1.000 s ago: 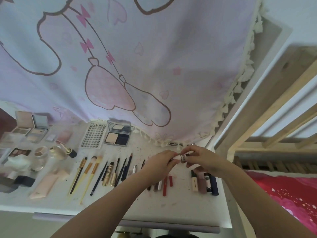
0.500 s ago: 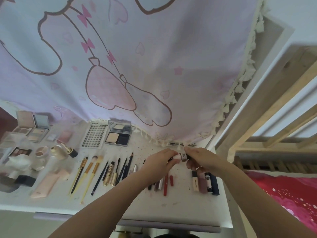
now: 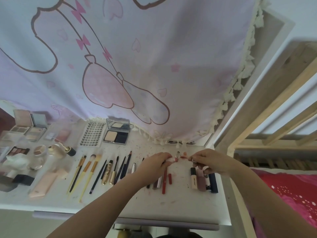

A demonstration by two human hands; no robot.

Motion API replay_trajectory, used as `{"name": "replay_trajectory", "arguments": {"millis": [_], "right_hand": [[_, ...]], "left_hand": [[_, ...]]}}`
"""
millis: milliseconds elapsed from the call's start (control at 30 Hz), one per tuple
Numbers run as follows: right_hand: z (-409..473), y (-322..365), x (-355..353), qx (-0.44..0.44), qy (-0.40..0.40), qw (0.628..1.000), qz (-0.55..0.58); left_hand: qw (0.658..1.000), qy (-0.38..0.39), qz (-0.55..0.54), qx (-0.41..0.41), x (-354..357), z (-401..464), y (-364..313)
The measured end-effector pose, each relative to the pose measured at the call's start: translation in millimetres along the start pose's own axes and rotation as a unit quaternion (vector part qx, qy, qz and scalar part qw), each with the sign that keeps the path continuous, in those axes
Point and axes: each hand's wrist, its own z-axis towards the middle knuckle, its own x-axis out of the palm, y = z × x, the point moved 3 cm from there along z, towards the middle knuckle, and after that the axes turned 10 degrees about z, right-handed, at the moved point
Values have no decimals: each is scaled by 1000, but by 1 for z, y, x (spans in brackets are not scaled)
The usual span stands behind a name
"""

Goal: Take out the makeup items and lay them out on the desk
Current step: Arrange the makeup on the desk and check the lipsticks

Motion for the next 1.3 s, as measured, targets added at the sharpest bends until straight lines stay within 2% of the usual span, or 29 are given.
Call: {"name": "replay_trajectory", "arguments": {"millis": [100,167,200,300,400,467,567,633,900,1000,1200,1300], "right_hand": [[2,-20,-17,16,0,997,74],[6,-33,-13,16,-11,995,101],[10,-41,-8,7,-34,997,71],[19,-58,9,-58,-114,983,-134],[28,-71,18,-132,-168,957,-196],[32,-71,21,-174,-202,936,-228],[38,-65,29,-192,-194,942,-196],[43,-64,32,-199,-196,936,-216],[61,-72,39,-190,-220,855,-430],[66,-75,40,-173,-227,832,-476],[61,-68,37,-163,-222,837,-474],[45,-59,11,-175,-234,853,-432]], "left_hand": [[996,28,-42,-68,13,-6,11],[995,47,-42,-82,25,-8,7],[994,52,-40,-83,31,-8,3],[995,18,-44,-92,46,-5,-9],[992,-58,-9,-112,53,3,-12],[989,-69,0,-133,56,6,-10],[987,-65,34,-144,63,10,-6],[986,-66,56,-141,66,13,-4],[985,-73,97,-124,70,18,-2],[986,-70,96,-119,71,21,-2],[987,-67,94,-112,68,18,-2],[983,-122,80,-115,58,5,-5]]}}
